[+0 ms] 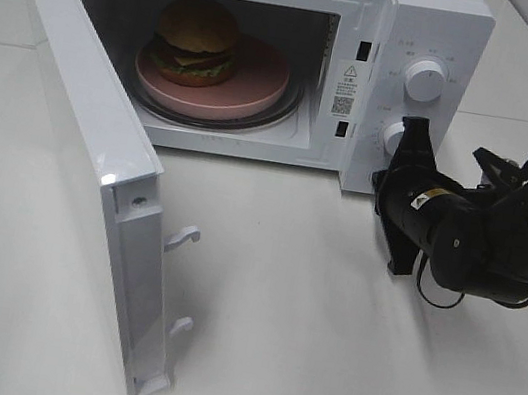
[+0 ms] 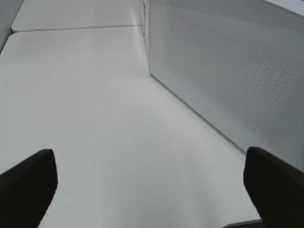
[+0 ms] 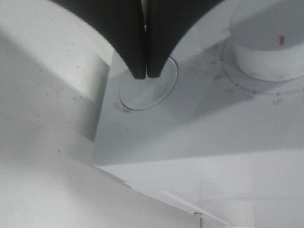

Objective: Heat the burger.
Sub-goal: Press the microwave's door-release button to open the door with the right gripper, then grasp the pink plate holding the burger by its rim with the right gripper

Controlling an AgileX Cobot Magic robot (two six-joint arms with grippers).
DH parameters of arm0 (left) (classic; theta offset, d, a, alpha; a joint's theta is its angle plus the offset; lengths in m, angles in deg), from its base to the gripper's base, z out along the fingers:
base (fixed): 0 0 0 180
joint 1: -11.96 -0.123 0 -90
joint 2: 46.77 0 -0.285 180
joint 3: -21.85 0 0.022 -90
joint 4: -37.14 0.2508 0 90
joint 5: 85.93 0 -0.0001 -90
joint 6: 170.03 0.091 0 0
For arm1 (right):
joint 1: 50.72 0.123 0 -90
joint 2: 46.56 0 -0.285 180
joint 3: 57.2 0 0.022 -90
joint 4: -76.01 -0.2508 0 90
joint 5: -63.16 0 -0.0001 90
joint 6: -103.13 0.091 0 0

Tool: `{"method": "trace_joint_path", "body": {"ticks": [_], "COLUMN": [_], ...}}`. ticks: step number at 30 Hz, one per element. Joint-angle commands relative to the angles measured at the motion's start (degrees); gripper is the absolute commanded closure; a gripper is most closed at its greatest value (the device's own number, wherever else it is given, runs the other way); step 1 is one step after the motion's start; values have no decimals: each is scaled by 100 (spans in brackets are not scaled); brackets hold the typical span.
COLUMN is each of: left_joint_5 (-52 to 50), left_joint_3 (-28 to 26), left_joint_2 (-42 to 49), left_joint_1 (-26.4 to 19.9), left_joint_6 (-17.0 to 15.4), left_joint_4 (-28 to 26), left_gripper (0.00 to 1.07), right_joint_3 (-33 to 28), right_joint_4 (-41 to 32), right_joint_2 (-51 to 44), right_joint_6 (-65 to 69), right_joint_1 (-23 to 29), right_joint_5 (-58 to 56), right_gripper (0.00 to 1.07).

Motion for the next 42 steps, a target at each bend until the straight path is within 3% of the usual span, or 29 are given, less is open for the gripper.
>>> {"method": "trace_joint_path", "body": {"ticks": [1, 17, 25, 30, 34, 36, 42], "left_joint_5": [-6, -6, -6, -6, -6, -6, -6], "left_joint_3": [11, 11, 11, 11, 11, 11, 11], "left_joint_2": [23, 23, 23, 23, 23, 23, 23], "left_joint_1": [-11, -11, -11, -11, -11, -11, -11], "left_joint_6": [-11, -11, -11, -11, -11, -11, -11], "left_joint_4": [-11, -17, -17, -17, -17, -17, -17], "left_gripper": [4, 4, 4, 4, 4, 4, 4], "right_joint_3": [-46, -900, -1409, -1461, -1461, -1461, -1450], "right_joint_4": [40, -166, -34, 556, 579, 481, 166], "right_joint_2": [-69, -814, -1576, -2412, -2825, -3209, -3845], "right_joint_6": [40, -304, -1736, -3512, -4607, -5867, -7821], "right_joint_1": [29, 160, 160, 160, 160, 160, 160], "right_joint_5": [17, 86, -481, -2063, -3128, -4200, -5334], "right_gripper": [107, 106, 105, 105, 104, 103, 96]}}
